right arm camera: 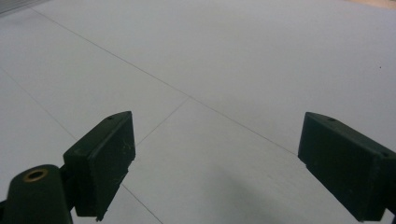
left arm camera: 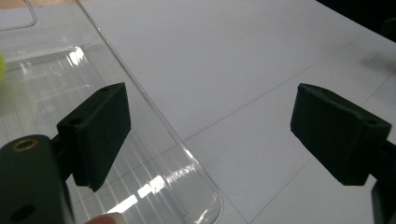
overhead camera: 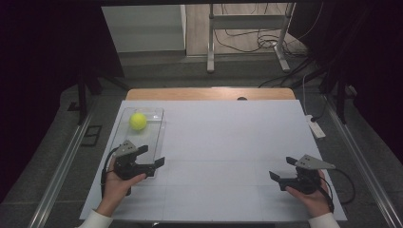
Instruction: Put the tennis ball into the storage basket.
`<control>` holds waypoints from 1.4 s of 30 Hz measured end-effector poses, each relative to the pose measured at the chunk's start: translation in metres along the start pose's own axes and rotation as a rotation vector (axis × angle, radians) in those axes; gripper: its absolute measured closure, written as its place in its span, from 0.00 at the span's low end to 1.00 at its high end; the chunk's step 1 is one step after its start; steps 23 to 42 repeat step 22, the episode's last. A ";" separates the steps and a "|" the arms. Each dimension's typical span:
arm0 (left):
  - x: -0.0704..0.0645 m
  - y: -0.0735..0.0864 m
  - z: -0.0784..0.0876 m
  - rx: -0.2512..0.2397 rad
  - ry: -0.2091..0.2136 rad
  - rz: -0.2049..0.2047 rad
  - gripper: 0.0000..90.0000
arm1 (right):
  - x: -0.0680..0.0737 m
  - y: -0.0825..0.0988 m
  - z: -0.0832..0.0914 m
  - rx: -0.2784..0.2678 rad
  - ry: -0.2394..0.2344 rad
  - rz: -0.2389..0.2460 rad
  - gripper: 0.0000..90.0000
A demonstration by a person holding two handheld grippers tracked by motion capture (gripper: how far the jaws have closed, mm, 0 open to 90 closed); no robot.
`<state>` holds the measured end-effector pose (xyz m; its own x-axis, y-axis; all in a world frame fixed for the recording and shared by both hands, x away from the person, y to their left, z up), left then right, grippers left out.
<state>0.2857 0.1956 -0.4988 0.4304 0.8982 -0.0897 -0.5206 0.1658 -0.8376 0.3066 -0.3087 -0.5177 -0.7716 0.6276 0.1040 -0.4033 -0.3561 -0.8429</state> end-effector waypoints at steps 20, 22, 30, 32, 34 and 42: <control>-0.004 0.005 0.000 -0.004 0.002 -0.024 0.15 | 0.002 -0.001 0.000 -0.007 -0.004 0.008 0.13; -0.004 0.005 0.000 -0.003 0.003 -0.023 0.15 | 0.002 -0.002 0.000 -0.008 -0.004 0.009 0.13; -0.004 0.005 0.000 -0.003 0.003 -0.023 0.15 | 0.002 -0.002 0.000 -0.008 -0.004 0.009 0.13; -0.004 0.005 0.000 -0.003 0.003 -0.023 0.15 | 0.002 -0.002 0.000 -0.008 -0.004 0.009 0.13; -0.004 0.005 0.000 -0.003 0.003 -0.023 0.15 | 0.002 -0.002 0.000 -0.008 -0.004 0.009 0.13; -0.004 0.005 0.000 -0.003 0.003 -0.023 0.15 | 0.002 -0.002 0.000 -0.008 -0.004 0.009 0.13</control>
Point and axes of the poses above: each handheld gripper's, and its own axes: z roughly backward along the jaws, y roughly out of its underside, x roughly to its left, the point moved 3 cm from there along -z, roughly forward along the jaws, and after that the axes turned 12 degrees about -y, right-handed, at the moved point
